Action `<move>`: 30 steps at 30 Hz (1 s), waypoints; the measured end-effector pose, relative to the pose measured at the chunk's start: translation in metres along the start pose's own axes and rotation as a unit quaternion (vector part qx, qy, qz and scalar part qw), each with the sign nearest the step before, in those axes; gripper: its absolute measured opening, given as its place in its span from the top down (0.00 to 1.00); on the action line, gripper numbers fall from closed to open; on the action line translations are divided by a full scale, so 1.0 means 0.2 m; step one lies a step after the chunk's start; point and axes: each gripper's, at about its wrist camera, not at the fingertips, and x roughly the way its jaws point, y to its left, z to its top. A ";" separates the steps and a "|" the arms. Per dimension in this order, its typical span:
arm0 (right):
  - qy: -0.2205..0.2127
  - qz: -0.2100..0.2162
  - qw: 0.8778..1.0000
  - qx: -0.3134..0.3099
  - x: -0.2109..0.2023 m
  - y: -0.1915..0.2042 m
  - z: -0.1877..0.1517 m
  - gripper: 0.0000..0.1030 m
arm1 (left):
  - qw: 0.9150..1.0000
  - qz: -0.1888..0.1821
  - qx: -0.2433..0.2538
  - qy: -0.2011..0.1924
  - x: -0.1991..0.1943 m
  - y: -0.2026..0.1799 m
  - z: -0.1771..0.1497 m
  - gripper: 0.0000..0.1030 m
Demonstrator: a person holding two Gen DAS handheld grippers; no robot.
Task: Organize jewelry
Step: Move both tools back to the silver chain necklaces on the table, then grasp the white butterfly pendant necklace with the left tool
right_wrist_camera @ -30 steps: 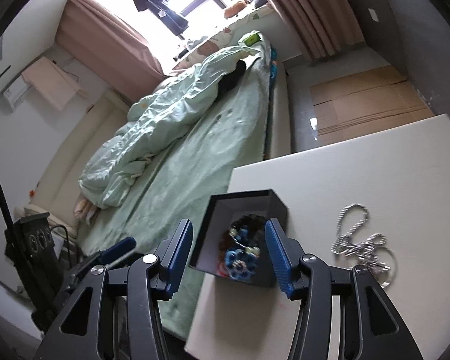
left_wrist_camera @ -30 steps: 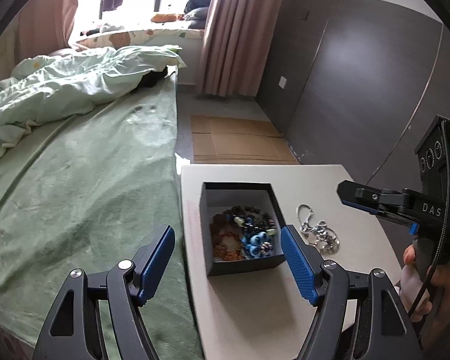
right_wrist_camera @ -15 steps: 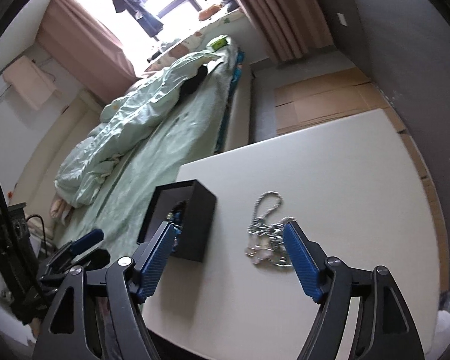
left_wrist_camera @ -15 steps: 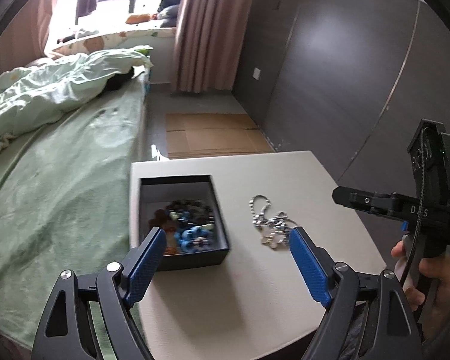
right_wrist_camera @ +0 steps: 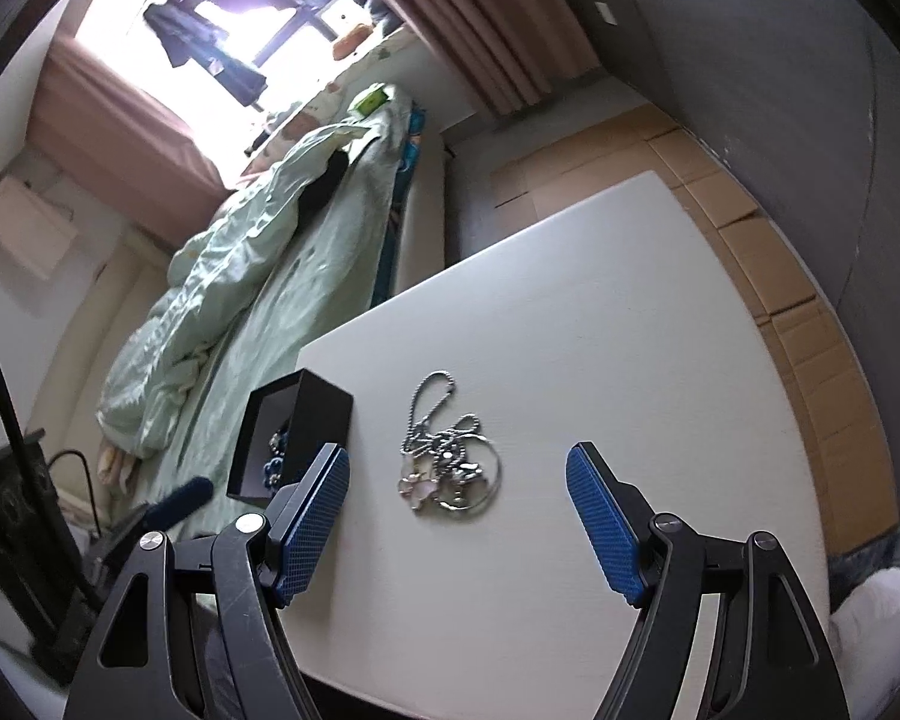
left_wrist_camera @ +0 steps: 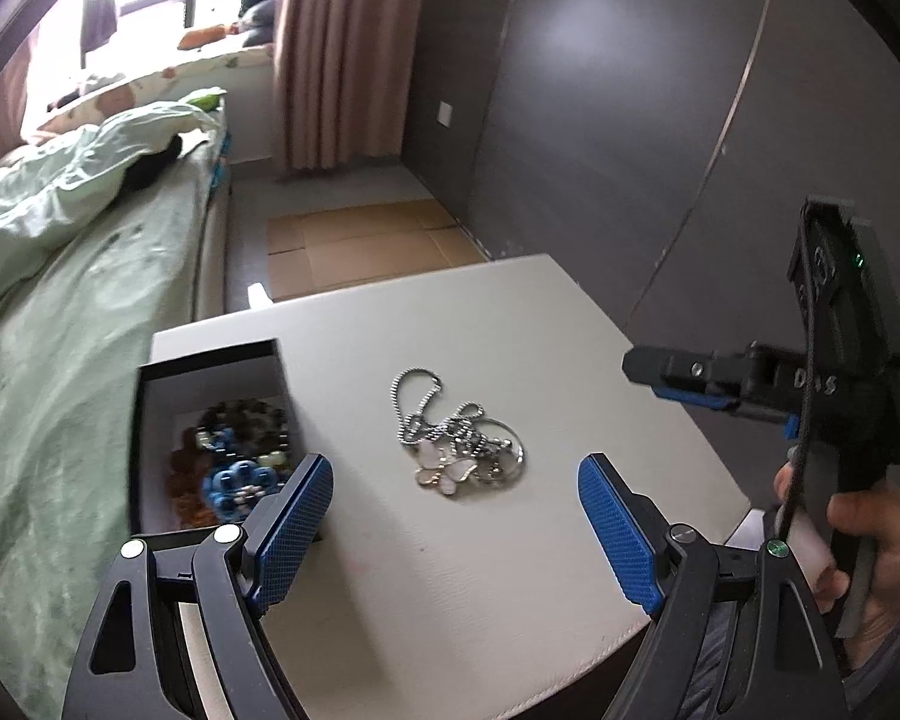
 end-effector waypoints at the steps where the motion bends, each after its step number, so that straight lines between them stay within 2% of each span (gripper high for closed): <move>1: -0.001 0.000 1.000 0.003 0.00 -0.01 0.00 0.27 | 1.000 -0.001 0.006 0.004 0.02 -0.01 0.00 0.18; 9: -0.006 0.012 1.000 0.009 -0.02 -0.05 0.00 0.27 | 0.997 0.006 0.058 0.045 0.19 -0.06 -0.03 0.21; 14: -0.004 0.018 1.000 0.009 -0.01 -0.08 0.01 0.27 | 0.992 0.016 0.100 0.080 0.31 -0.07 -0.04 0.30; 19: 0.000 0.021 1.000 0.009 -0.01 -0.10 0.01 0.27 | 0.988 0.019 0.110 0.111 0.42 -0.05 -0.03 0.37; 25: 0.051 -0.017 0.999 -0.011 0.08 -0.13 -0.02 0.27 | 0.983 0.021 0.113 0.140 0.52 -0.05 -0.03 0.46; 30: 0.065 -0.033 0.997 -0.038 0.10 -0.12 -0.05 0.27 | 0.980 0.018 0.121 0.154 0.58 -0.05 -0.03 0.46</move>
